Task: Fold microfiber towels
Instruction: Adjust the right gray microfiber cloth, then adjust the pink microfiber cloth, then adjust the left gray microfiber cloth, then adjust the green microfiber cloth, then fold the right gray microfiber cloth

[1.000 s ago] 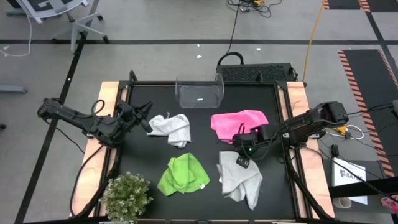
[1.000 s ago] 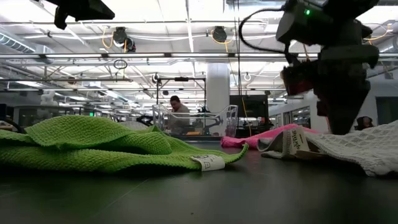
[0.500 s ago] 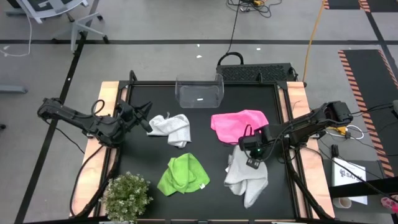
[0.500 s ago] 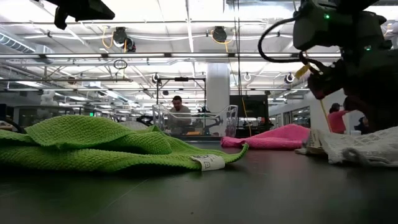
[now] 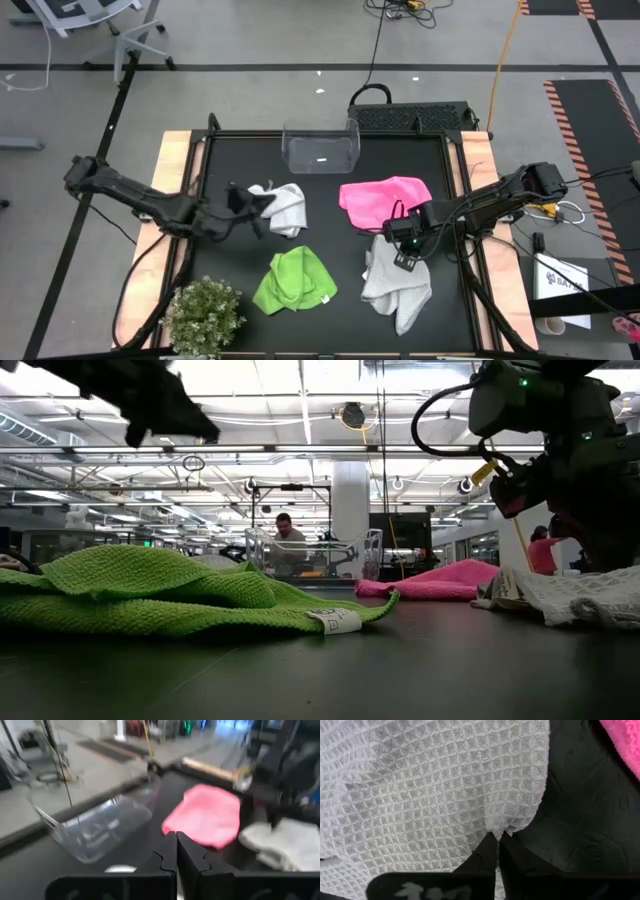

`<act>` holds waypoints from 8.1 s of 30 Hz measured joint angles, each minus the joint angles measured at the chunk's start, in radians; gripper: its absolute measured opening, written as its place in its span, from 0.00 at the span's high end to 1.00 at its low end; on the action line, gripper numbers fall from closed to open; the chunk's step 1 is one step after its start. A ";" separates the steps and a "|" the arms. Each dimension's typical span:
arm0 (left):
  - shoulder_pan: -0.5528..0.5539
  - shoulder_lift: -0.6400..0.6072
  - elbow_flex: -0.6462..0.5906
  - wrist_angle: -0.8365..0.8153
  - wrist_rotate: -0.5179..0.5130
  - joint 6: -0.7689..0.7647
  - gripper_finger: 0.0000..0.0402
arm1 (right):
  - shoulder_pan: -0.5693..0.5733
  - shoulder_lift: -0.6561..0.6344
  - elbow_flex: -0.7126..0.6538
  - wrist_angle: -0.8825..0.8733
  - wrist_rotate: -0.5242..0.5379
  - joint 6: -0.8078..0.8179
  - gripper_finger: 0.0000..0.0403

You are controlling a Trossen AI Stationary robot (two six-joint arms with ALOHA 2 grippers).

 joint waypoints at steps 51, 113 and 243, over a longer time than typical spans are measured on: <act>0.180 0.227 0.185 0.231 0.380 0.082 0.94 | -0.125 -0.120 0.005 0.924 0.232 -0.209 1.00; 0.196 0.227 0.185 0.212 0.378 0.085 0.94 | -0.517 0.059 0.006 0.215 0.536 -0.469 1.00; 0.084 0.646 0.760 -0.924 0.437 -0.141 0.99 | -0.024 -0.212 -0.237 0.450 -0.054 0.201 0.55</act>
